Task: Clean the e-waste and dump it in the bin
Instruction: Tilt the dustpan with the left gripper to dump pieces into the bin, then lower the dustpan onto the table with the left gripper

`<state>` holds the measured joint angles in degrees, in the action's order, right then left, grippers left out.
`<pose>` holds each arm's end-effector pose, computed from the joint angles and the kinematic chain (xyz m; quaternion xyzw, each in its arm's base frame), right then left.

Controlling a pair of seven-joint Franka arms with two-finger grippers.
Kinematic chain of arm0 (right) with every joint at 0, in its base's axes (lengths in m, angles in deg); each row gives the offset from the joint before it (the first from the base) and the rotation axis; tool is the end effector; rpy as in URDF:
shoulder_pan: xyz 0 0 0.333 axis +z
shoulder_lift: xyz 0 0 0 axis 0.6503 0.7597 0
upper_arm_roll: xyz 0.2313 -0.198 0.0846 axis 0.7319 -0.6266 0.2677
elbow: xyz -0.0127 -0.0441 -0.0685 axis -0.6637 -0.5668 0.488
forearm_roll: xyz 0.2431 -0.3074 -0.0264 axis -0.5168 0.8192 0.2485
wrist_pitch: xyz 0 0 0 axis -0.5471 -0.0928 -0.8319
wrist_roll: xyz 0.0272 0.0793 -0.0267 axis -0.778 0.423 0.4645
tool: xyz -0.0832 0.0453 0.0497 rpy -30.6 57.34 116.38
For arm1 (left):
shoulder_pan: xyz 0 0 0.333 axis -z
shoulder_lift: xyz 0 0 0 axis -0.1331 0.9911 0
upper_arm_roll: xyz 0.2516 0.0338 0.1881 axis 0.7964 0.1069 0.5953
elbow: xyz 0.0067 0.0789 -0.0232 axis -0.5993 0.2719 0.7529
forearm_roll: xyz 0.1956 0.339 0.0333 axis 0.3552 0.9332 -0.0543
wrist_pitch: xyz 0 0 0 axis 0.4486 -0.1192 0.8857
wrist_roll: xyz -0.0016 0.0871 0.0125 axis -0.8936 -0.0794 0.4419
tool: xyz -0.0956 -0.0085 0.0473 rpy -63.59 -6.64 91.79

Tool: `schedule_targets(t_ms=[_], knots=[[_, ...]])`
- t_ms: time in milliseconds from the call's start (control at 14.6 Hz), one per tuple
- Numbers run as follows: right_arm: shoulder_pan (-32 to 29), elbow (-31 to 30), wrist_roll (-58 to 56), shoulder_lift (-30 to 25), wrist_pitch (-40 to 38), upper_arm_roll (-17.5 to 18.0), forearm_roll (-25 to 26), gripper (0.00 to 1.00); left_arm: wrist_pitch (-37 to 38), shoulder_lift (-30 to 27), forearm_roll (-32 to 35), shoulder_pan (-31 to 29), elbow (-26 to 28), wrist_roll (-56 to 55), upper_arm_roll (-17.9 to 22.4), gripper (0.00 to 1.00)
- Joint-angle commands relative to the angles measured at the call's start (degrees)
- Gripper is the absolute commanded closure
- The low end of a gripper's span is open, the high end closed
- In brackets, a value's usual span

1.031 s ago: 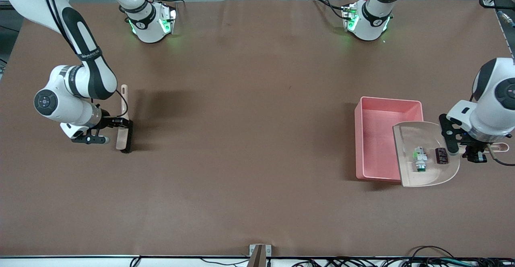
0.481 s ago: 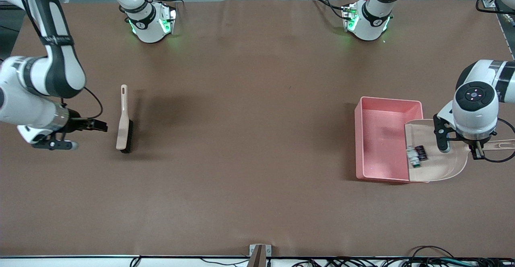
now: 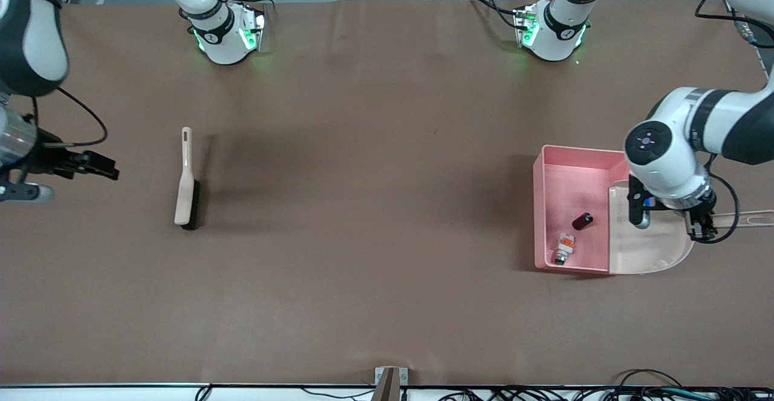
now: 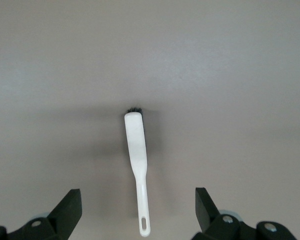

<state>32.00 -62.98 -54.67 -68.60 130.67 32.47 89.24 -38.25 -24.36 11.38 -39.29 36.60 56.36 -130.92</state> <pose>0.5858 -0.0674 0.5201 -0.9991 0.0330 0.0241 0.0056 0.6301 -0.0098 0.3768 -0.5662 0.7104 0.2194 0.3559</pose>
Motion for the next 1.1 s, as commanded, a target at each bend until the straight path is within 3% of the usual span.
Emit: schedule_targets(t_ms=[0, 137, 412, 619, 825, 1031], knots=[[-1.8, 5.7, 6.8, 0.5, -5.5, 0.8, 0.1, 0.0, 1.4, -1.2, 0.4, 0.8, -2.5, -0.5, -3.8, 0.99], [-1.3, 5.7, 7.1, -1.6, -5.4, 1.2, 2.9, 0.0, 1.4, -1.1, -1.6, 1.3, -5.0, -4.0, -6.8, 1.0], [-0.7, 5.8, 6.8, -3.1, -7.3, 1.7, 2.7, 0.0, 3.0, 2.1, -8.0, 10.9, -15.0, -5.8, -6.6, 1.0], [0.6, 6.1, 5.7, -5.4, -6.8, 2.2, 3.3, 0.0, 7.4, 6.2, -11.5, 21.2, -21.1, -13.0, -2.8, 1.0], [2.8, 5.3, 6.1, -8.3, -4.8, 1.8, 4.9, 0.0, 7.5, 9.5, -14.1, 31.2, -23.4, -20.3, 1.9, 0.99], [2.8, 4.7, 6.6, -9.1, -6.2, 1.8, 4.3, 0.0, 7.0, 13.6, -18.1, 35.6, -24.3, -27.0, 2.0, 0.99]])
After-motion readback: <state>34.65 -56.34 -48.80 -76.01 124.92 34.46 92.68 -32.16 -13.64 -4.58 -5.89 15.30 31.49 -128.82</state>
